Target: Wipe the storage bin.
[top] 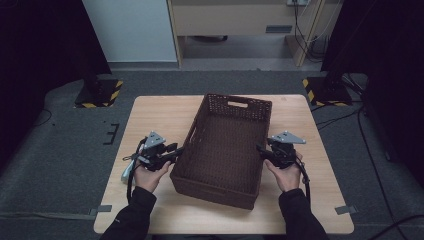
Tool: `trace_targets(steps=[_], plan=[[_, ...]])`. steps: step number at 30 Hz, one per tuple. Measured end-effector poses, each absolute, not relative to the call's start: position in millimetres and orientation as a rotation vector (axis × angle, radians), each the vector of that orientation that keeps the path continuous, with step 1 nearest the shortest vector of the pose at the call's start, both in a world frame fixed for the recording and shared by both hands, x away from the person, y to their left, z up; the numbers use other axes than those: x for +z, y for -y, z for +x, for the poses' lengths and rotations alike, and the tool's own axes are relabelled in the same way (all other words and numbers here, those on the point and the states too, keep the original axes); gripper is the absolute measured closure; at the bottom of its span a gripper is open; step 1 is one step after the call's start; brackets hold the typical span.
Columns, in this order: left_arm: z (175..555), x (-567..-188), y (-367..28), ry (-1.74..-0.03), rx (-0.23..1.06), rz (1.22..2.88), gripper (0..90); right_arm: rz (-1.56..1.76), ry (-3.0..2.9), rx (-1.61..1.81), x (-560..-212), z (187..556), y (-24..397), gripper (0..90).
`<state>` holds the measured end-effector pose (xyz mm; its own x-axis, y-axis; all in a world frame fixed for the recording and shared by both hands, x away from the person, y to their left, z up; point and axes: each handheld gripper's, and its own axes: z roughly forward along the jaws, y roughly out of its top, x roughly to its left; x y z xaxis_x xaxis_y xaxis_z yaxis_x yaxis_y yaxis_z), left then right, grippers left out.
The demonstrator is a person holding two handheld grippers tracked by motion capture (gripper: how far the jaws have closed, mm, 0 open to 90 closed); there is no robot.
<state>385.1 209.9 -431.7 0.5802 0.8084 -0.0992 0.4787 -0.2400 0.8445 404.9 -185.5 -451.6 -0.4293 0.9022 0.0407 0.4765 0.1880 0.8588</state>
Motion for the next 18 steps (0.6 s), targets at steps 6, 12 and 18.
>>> trace_targets(steps=[6, 12, 18], plan=[[391, -445, -201, -1.073, 0.460, 1.932, 68.2, 1.259, -2.000, 1.187, -453, 409, 178, 52.2], [379, -444, -197, -1.100, 0.481, 1.922, 70.2, 1.261, -1.979, 1.209, -445, 402, 176, 47.4], [362, -443, -191, -1.083, 0.476, 1.928, 66.6, 1.267, -2.005, 1.090, -448, 402, 170, 44.5]])
